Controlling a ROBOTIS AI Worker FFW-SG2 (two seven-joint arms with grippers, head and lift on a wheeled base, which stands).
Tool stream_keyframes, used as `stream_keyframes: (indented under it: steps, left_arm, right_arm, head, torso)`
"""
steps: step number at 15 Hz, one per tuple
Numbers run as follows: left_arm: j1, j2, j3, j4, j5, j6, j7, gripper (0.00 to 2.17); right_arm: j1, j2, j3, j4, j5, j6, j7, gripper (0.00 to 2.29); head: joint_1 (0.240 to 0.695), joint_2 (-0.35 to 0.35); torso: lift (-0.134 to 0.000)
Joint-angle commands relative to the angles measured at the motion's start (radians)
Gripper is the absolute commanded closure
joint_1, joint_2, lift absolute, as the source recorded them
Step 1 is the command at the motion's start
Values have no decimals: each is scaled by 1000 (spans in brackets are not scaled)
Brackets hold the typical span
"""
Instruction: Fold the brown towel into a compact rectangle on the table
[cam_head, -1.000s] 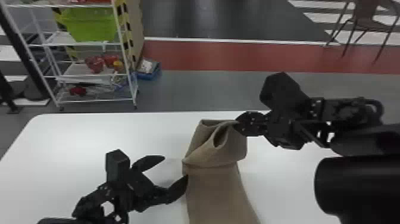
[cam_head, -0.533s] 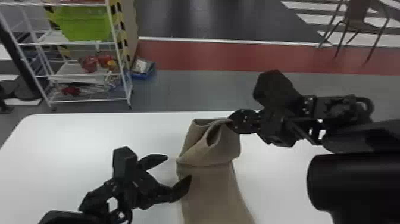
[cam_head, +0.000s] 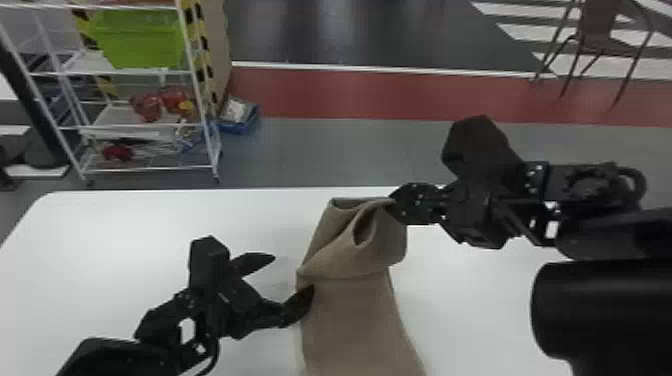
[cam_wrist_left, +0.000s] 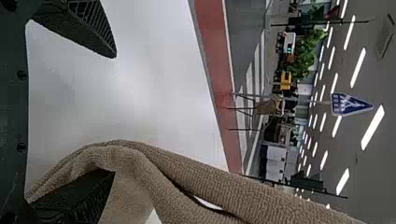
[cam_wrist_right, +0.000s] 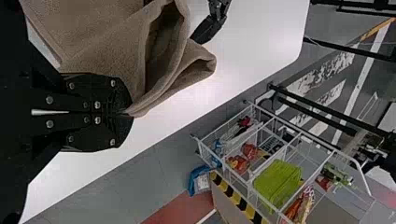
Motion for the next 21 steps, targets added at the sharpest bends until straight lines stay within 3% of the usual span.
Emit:
stream_keyframes:
  steps: [1, 7, 11, 21]
  left_arm:
    - [-3, -3, 2, 14, -2, -2, -2, 26]
    - [-2, -3, 5, 19, -2, -2, -1, 26]
    - [5, -3, 16, 19, 1, -8, -4, 26]
    - [6, -3, 20, 20, 0, -11, -7, 26]
  right_arm:
    - [1, 0, -6, -7, -6, 0, 3, 2013]
    - [53, 0, 4, -81, -12, -3, 3, 2013]
    - [167, -29, 16, -141, -8, -58, 3, 2013]
    - [322, -81, 63, -144, 46, -190, 3, 2013]
  head:
    - [695, -77]
    - [695, -74]
    - [695, -64]
    - [695, -41]
  torso:
    - [-122]
    - [-122]
    - [-122]
    - [-122]
